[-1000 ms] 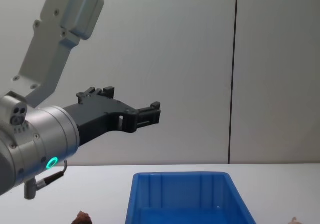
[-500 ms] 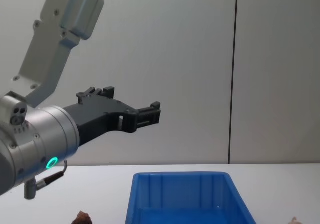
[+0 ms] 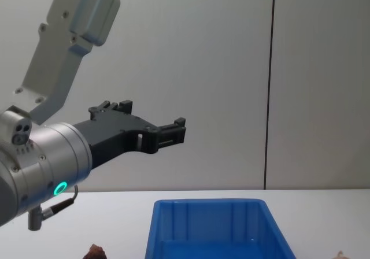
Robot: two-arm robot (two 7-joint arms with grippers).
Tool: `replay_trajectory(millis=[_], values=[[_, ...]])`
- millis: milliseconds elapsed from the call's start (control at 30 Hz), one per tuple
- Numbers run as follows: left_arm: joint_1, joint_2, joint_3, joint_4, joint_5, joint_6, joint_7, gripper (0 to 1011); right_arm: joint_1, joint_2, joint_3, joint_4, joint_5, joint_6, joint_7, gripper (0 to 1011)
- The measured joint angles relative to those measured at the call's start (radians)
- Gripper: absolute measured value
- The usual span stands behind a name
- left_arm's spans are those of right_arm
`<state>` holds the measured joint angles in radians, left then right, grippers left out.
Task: Pick up the two dolls from the table and place them into the box.
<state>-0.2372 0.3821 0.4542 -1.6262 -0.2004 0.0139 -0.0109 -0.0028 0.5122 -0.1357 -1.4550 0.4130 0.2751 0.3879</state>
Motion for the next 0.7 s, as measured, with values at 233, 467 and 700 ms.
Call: replay_trajectory(millis=[233, 467, 700], values=[[0.0, 0.0, 0.0, 0.0, 0.0, 0.0, 0.0, 1001, 0.006, -0.001, -0.002, 0.01, 0.0, 0.008, 0.005, 630], [0.0, 0.0, 0.0, 0.0, 0.0, 0.0, 0.0, 1001, 0.009, 0.0, -0.002, 0.014, 0.001, 0.011, 0.007, 515], [0.0, 0.0, 0.0, 0.0, 0.0, 0.0, 0.0, 1001, 0.013, 0.002, 0.003, 0.01, 0.011, -0.012, 0.005, 464]])
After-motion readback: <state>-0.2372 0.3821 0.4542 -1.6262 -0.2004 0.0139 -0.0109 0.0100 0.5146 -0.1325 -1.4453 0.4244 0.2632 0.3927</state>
